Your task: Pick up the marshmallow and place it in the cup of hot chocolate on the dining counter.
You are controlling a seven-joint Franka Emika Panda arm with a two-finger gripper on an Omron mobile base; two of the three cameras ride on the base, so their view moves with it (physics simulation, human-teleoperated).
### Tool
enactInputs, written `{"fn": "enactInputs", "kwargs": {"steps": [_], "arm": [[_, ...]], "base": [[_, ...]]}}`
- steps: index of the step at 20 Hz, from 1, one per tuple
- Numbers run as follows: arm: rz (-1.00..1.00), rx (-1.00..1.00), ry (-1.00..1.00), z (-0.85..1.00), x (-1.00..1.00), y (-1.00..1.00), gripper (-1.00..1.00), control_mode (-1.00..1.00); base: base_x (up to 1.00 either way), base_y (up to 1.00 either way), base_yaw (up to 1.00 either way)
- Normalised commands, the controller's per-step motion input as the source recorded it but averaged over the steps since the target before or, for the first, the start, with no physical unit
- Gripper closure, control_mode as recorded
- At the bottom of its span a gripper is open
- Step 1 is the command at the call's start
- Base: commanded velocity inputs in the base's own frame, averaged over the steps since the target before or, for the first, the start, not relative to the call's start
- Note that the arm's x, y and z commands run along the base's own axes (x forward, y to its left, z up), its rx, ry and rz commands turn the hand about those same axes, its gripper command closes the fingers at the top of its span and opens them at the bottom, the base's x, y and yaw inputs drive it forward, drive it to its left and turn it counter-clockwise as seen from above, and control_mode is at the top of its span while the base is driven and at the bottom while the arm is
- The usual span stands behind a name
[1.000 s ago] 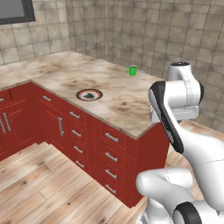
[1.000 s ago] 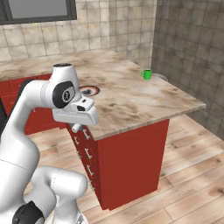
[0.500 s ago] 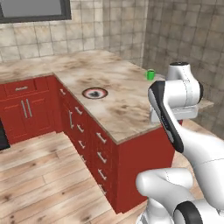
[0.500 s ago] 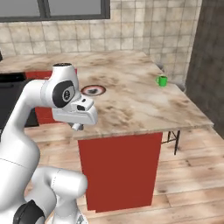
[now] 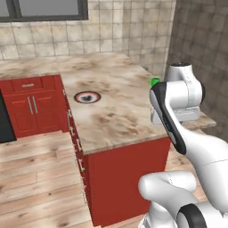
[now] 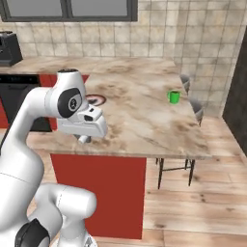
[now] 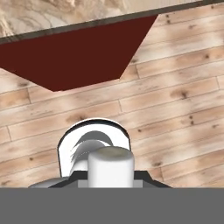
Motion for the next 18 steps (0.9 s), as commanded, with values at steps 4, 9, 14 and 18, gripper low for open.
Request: {"fn": "enactInputs", "kwargs": {"steps": [4,9,14,18], "arm": [[0.0,0.0,0.0,0.0,0.0,0.0,1.0,1.0],[0.0,0.0,0.0,0.0,0.0,0.0,1.0,1.0],[0.0,0.0,0.0,0.0,0.0,0.0,1.0,1.0],[0.0,0.0,0.0,0.0,0.0,0.0,1.0,1.0]], "base": [[0.1,-1.0,0.33],[0.1,-1.0,0.33],[0.05,-1.0,0.42],[0.02,-1.0,0.42]]}}
